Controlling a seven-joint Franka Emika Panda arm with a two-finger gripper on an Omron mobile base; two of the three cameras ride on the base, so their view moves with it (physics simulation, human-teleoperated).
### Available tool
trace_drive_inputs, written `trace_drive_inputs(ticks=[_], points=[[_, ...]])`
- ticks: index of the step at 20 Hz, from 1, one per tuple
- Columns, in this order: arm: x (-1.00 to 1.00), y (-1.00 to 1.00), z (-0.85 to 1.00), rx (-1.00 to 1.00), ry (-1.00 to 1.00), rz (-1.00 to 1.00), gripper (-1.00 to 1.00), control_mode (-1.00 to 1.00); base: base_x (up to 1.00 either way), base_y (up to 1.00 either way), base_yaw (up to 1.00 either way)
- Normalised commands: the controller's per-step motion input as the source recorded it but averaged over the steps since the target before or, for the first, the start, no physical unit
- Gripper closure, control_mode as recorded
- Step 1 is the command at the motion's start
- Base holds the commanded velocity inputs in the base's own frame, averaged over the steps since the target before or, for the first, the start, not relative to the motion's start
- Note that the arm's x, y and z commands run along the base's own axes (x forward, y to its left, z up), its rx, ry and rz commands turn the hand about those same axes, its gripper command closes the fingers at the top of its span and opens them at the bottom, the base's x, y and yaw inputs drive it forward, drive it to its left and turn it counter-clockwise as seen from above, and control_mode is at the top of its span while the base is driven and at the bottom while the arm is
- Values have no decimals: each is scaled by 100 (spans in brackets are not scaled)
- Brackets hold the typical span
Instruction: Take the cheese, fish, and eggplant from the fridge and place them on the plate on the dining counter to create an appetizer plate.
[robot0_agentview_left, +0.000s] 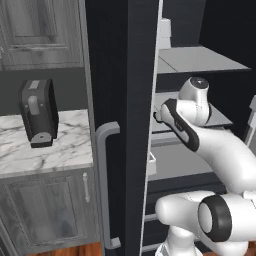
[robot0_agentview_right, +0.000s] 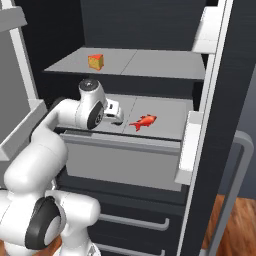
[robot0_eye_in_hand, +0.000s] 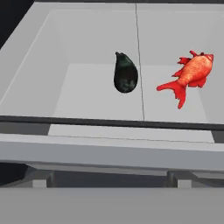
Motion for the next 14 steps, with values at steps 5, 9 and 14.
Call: trace_drive_inputs(ticks=[5, 9, 14], points=[[27, -13, -17, 0, -3, 0, -100, -100, 0, 0, 0], [32, -4, -22, 0, -5, 0, -100, -100, 0, 0, 0], [34, -2, -28, 0, -8, 0, -100, -100, 0, 0, 0]])
